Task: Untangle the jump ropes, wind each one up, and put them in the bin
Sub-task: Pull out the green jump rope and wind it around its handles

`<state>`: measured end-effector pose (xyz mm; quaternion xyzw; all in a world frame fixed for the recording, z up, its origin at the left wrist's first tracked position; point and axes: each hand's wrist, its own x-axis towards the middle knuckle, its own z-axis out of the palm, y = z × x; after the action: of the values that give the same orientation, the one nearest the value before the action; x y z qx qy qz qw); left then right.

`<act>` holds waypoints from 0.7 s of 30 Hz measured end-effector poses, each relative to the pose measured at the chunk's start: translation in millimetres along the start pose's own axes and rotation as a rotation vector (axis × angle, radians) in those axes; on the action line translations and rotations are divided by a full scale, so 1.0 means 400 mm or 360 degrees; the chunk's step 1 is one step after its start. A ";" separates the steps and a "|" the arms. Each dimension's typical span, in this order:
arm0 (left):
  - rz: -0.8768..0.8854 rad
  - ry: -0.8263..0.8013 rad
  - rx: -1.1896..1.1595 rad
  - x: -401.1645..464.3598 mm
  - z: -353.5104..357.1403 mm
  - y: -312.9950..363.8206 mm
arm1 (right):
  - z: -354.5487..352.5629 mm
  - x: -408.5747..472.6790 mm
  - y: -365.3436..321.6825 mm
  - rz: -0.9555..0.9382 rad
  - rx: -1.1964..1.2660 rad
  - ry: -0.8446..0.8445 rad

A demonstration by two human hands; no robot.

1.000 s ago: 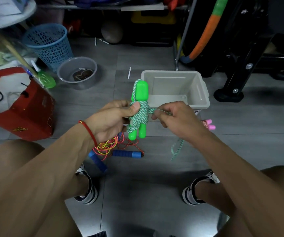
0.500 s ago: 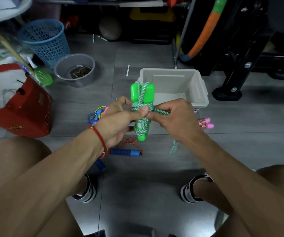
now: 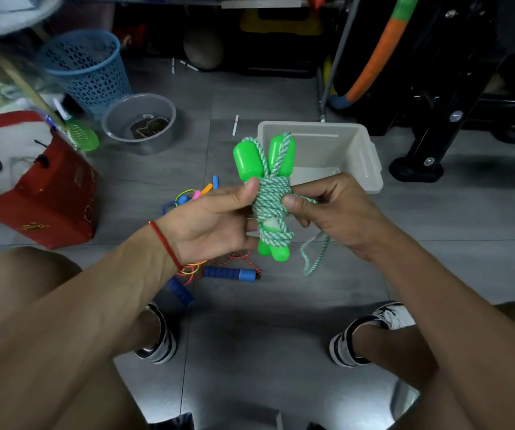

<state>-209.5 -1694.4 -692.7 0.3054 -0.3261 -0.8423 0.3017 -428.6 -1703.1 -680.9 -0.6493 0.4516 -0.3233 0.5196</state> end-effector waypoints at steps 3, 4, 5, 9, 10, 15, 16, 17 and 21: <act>0.0009 0.0069 0.0114 0.004 -0.003 0.000 | 0.007 0.006 0.012 0.0000 -0.0062 -0.0016; 0.0043 0.0122 0.0177 0.006 -0.002 0.000 | 0.010 0.009 0.020 0.0005 -0.0110 0.0021; 0.0085 0.0190 0.0249 0.007 0.001 -0.002 | 0.013 0.011 0.026 0.0013 -0.0159 0.0077; 0.0287 0.0639 0.0521 0.029 0.010 -0.022 | 0.039 0.010 0.030 0.0133 -0.0505 0.0289; 0.0345 0.0729 0.0564 0.036 0.011 -0.027 | 0.049 0.008 0.024 0.0180 -0.0608 0.0306; 0.0548 0.0883 0.0559 0.060 0.021 -0.038 | 0.091 0.000 0.000 0.0144 -0.0791 0.0317; 0.0584 0.0893 0.0559 0.061 0.025 -0.041 | 0.098 -0.001 -0.001 0.0109 -0.0788 0.0339; 0.0617 0.0899 0.0548 0.062 0.028 -0.042 | 0.104 -0.001 -0.002 0.0075 -0.0778 0.0367; 0.0601 0.0815 0.0378 0.052 0.038 -0.042 | 0.103 0.012 0.007 0.0015 -0.0866 0.0452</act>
<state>-238.7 -1693.3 -702.4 0.4742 -0.3864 -0.6236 0.4867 -390.8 -1691.8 -694.3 -0.7108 0.5927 -0.2758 0.2598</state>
